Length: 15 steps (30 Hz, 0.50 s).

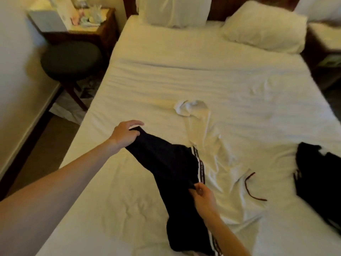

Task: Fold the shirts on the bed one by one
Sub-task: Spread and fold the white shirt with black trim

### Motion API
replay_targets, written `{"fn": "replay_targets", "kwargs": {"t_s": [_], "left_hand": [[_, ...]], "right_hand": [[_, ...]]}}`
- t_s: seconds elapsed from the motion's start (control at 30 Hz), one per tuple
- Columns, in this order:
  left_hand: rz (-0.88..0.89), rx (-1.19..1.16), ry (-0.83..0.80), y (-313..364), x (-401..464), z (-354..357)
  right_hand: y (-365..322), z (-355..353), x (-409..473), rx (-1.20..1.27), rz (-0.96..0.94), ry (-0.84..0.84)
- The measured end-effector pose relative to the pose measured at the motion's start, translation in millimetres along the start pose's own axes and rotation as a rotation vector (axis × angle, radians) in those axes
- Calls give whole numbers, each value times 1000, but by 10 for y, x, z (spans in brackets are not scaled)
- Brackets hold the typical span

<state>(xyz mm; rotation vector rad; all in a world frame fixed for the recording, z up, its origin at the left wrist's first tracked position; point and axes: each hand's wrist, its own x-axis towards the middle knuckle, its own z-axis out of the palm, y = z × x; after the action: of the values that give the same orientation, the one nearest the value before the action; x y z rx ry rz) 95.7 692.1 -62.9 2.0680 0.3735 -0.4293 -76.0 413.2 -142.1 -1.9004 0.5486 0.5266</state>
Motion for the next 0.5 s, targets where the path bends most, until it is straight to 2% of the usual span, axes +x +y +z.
{"fn": "replay_targets", "kwargs": {"t_s": [0.17, 0.37, 0.43, 0.5], "left_hand": [[120, 29, 24, 1208, -781, -389], [315, 74, 130, 2971, -1807, -1066], [434, 131, 152, 3550, -2213, -1298], [618, 265, 148, 4006, -2618, -1516]], "right_hand": [[-1039, -1533, -632, -13, -168, 312], [-2648, -2858, -1854, -150, -515, 332], [-3107, -3205, -2289, -269, -602, 291], [-3461, -3538, -2597, -386, -653, 328]]}}
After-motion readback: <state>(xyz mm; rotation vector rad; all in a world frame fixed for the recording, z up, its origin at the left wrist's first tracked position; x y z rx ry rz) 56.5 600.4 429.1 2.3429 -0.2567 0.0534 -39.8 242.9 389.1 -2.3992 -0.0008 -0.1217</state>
